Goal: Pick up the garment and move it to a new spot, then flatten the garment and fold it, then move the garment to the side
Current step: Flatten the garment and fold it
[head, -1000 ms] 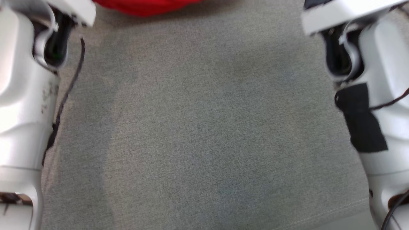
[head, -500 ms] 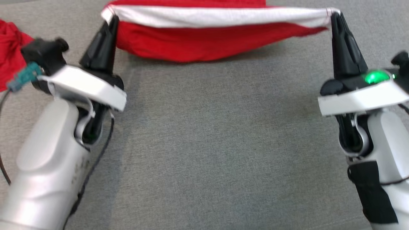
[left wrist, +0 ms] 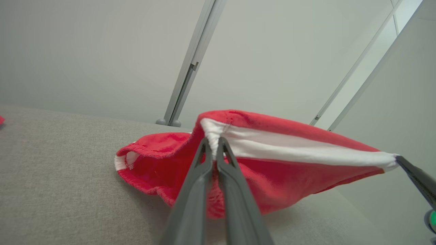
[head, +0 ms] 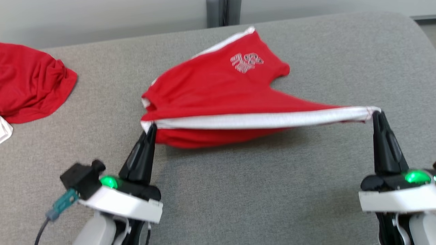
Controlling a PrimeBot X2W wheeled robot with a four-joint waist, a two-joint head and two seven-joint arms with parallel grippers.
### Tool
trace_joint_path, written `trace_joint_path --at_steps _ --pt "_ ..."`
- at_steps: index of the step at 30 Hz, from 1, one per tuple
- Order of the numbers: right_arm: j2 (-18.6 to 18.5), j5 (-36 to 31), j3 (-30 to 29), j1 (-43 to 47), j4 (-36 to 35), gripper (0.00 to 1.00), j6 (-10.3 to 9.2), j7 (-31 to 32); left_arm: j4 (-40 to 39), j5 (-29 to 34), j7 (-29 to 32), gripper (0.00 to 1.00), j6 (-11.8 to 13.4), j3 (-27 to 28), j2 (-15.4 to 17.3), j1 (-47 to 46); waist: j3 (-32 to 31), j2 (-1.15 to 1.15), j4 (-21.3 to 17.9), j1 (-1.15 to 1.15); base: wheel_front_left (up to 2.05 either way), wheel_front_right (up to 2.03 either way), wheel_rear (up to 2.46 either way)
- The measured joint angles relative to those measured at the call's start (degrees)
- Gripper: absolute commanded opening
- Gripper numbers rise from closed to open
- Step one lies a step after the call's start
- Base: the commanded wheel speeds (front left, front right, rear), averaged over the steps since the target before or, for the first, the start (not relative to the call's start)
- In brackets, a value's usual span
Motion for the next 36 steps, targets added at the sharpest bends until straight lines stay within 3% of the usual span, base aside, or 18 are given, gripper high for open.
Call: trace_joint_path --at_steps 10,17,25,36 --pt "2.3 -2.3 -1.2 13.3 -13.0 0.0 0.0 3.8 -14.1 2.2 0.0 0.0 3.1 3.9 -1.3 17.3 -5.1 0.0 -2.3 0.0 0.0 0.0 0.0" --pt "3.0 -2.8 -3.0 15.4 -15.3 0.0 -0.01 6.7 -16.1 2.0 0.2 0.0 3.3 2.7 -2.3 21.2 -5.1 0.0 -1.9 0.0 0.0 0.0 0.0" --pt "2.4 -2.8 -4.2 8.6 -7.4 0.0 -0.01 7.0 -8.2 -0.2 2.2 0.0 2.6 0.8 -5.4 15.8 -3.9 0.0 2.0 0.0 0.0 0.0 0.0" --pt "-4.8 -1.2 0.2 -13.6 10.9 0.0 0.0 10.3 8.1 -3.6 3.9 0.0 3.1 -0.2 -8.9 -1.4 1.1 0.0 7.7 0.0 0.0 0.0 0.0"
